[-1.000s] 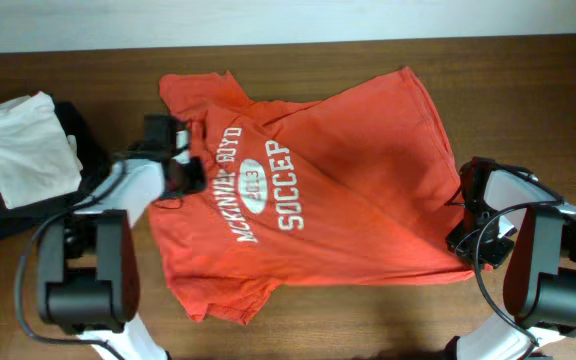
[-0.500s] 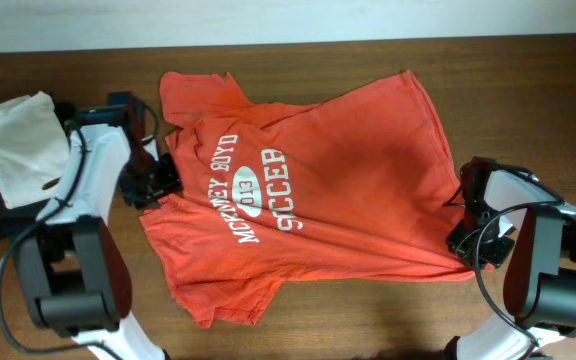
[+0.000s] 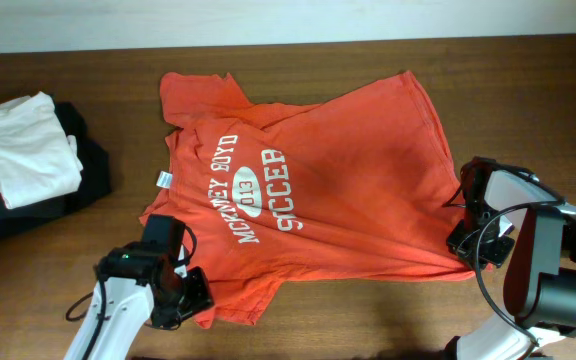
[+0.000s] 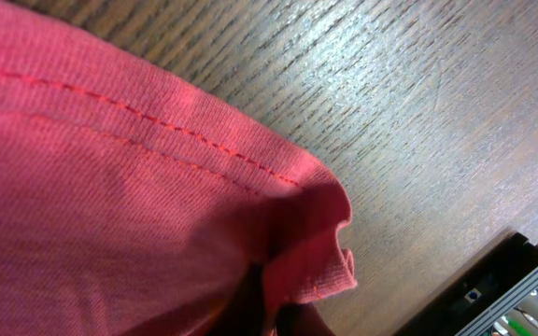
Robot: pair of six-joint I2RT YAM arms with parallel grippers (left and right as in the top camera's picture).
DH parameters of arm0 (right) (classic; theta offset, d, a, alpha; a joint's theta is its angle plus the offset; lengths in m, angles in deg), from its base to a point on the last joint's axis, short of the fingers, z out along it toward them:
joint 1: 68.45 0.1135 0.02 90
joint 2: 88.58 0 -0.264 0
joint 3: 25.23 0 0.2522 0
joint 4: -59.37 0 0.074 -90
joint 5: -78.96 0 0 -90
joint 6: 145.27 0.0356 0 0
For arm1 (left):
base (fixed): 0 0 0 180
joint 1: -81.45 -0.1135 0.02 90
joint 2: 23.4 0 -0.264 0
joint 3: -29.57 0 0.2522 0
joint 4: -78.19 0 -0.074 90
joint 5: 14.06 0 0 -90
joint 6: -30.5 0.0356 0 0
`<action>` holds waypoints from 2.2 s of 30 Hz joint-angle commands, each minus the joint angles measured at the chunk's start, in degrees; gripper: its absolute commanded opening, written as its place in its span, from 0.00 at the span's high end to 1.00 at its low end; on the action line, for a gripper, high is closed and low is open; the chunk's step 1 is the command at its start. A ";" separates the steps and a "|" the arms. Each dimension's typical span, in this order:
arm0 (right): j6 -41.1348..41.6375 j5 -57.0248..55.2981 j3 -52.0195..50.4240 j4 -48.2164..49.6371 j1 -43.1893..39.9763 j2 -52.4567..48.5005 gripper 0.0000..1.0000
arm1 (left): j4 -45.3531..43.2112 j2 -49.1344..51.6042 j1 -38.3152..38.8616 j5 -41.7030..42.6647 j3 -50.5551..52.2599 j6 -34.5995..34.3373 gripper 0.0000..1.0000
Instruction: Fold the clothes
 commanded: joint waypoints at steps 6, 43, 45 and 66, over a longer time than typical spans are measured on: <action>0.24 4.68 -1.55 2.84 -0.37 -2.93 0.93 | -1.79 5.84 0.28 -5.22 0.50 -6.84 0.49; -16.24 31.30 -1.49 36.30 -0.66 13.68 0.96 | -35.45 27.87 -17.20 3.19 -23.89 2.43 1.00; -16.26 31.26 -1.49 42.73 1.25 11.39 0.96 | -38.16 29.79 -17.20 1.27 -23.89 -0.04 1.00; 6.97 -1.88 -1.55 2.45 -5.81 3.43 0.96 | -23.17 28.59 -9.03 -3.10 -23.58 7.67 0.36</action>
